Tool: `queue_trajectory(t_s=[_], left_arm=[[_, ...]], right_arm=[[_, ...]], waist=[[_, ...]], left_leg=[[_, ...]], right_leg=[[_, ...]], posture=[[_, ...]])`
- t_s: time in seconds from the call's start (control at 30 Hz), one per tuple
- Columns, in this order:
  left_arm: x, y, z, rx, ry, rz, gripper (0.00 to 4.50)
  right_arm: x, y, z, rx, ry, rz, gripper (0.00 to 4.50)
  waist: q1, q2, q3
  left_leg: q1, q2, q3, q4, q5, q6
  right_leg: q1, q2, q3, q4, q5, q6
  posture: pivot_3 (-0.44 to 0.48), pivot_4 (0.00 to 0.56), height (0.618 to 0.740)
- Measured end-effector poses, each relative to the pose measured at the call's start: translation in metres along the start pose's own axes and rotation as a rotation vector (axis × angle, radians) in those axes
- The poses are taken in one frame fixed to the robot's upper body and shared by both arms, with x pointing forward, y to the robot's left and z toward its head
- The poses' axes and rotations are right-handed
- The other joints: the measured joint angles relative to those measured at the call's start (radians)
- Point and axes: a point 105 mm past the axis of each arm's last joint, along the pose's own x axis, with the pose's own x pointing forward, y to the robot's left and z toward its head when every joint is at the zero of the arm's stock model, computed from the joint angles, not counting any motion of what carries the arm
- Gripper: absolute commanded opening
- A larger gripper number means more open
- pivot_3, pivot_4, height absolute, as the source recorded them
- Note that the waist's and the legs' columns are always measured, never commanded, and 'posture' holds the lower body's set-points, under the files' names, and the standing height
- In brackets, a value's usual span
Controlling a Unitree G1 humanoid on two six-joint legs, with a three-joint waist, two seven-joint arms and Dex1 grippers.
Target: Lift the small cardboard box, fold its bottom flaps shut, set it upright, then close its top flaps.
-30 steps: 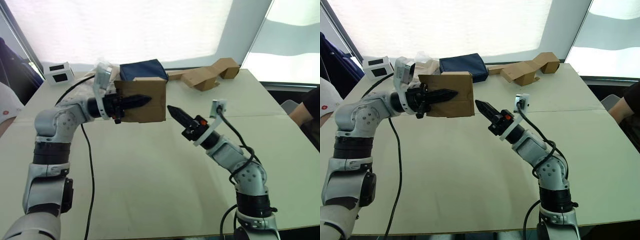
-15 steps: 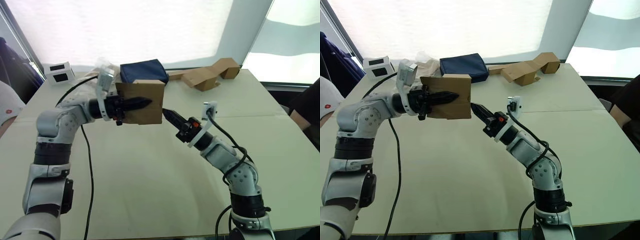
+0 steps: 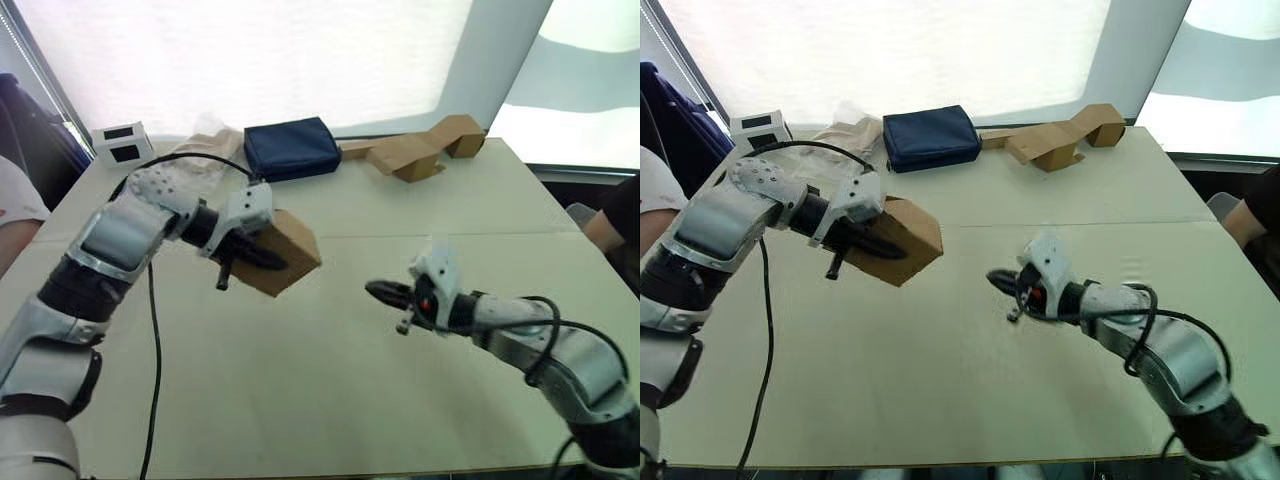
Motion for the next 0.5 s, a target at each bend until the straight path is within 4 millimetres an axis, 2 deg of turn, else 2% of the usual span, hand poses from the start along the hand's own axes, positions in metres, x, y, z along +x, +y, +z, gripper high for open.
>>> queue_trajectory(t_s=[0.13, 0.33, 0.43, 0.5], left_arm=[[0.015, -0.010, 0.002, 0.080, 0.109, -0.096, 0.00], [0.031, -0.025, 0.012, 0.117, 0.127, -0.194, 0.00], [0.042, -0.026, 0.017, 0.146, 0.135, -0.201, 0.74], [0.051, -0.027, 0.021, 0.162, 0.129, -0.207, 1.42]], right_arm=[[0.003, 0.018, -0.004, -0.090, 0.043, 0.078, 0.08], [0.011, 0.024, -0.012, -0.145, 0.073, 0.073, 0.08], [0.015, 0.025, -0.018, -0.153, 0.086, 0.044, 0.00], [0.018, 0.028, -0.021, -0.146, 0.088, 0.034, 0.00]], waist=[[-0.003, 0.000, 0.000], [-0.001, 0.000, 0.000], [0.001, 0.000, 0.000], [0.003, 0.000, 0.000]], left_leg=[[0.001, 0.003, 0.000, 0.001, 0.000, 0.001], [0.001, 0.005, -0.001, 0.001, -0.001, 0.001], [0.002, 0.005, -0.001, 0.001, -0.001, 0.001], [0.001, 0.005, -0.001, 0.001, -0.001, 0.001]], right_leg=[[0.001, 0.005, 0.002, 0.000, 0.000, 0.000], [0.000, 0.006, 0.002, 0.001, 0.000, -0.001], [0.001, 0.006, 0.002, 0.001, 0.000, -0.001], [0.001, 0.005, 0.002, 0.001, 0.000, -0.001]], posture=[[0.000, 0.150, 0.740], [0.000, 0.150, 0.740], [0.000, 0.150, 0.740], [0.000, 0.150, 0.740]])
